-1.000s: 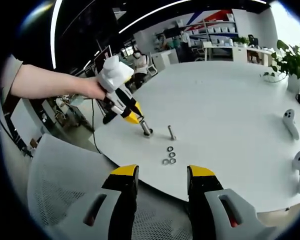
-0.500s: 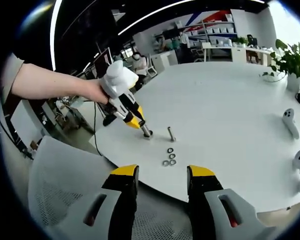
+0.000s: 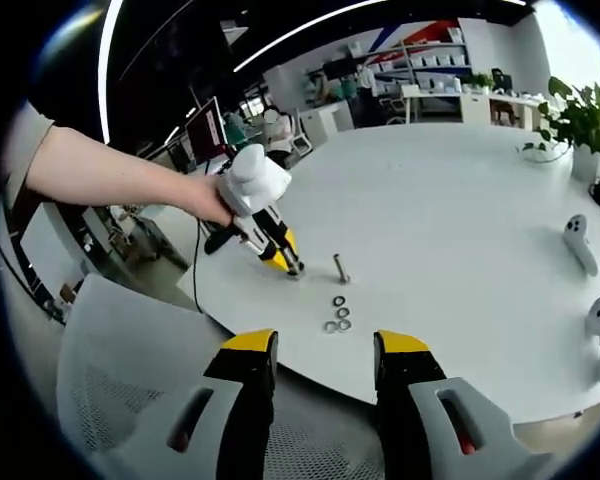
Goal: Place the washer onto the threaded stud by aligning its center hole with the stud, sliding it down to the base, and recovering from edge contact or off-axis alignment until the washer reaches the visible bottom stop.
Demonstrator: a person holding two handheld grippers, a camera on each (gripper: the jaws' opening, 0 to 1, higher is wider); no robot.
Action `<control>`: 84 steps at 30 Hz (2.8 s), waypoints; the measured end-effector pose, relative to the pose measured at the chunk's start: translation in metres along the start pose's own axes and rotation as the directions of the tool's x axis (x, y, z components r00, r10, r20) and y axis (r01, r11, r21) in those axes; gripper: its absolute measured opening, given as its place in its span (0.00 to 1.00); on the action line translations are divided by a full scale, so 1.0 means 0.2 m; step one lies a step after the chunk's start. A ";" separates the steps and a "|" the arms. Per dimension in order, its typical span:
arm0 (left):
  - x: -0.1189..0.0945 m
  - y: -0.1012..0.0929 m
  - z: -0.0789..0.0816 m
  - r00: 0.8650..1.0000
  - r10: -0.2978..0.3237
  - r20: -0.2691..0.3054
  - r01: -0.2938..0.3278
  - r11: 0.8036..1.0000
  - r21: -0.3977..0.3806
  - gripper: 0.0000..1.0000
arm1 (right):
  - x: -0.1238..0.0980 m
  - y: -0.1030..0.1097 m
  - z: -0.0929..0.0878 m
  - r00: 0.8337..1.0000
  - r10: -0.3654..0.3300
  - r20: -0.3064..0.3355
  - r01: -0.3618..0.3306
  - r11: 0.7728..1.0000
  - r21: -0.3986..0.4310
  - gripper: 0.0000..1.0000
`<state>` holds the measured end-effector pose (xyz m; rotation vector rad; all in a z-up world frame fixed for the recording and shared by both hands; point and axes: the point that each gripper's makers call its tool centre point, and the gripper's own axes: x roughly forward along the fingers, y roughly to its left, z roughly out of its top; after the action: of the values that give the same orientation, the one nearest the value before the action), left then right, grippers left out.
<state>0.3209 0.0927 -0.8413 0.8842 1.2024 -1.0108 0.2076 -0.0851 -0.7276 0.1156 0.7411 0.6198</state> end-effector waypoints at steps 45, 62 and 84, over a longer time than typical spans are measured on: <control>-0.60 -0.02 0.05 0.863 0.302 0.405 -0.078 0.872 -0.483 0.30 | 0.01 0.03 -0.03 0.999 0.018 -0.036 -0.020 0.999 -0.049 0.41; -0.72 -0.27 -0.02 0.750 0.373 0.546 0.003 0.824 -0.567 0.31 | 0.01 0.03 -0.03 0.999 0.021 -0.038 -0.023 0.999 -0.047 0.41; -0.65 -0.38 0.02 0.708 0.266 0.654 0.104 0.877 -0.469 0.35 | 0.01 0.01 -0.09 0.993 -0.019 -0.114 0.009 0.996 -0.089 0.41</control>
<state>0.2412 0.0841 -0.7143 0.1022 0.6718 -0.8005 0.1958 -0.0843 -0.7426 -0.0071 0.8234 0.6487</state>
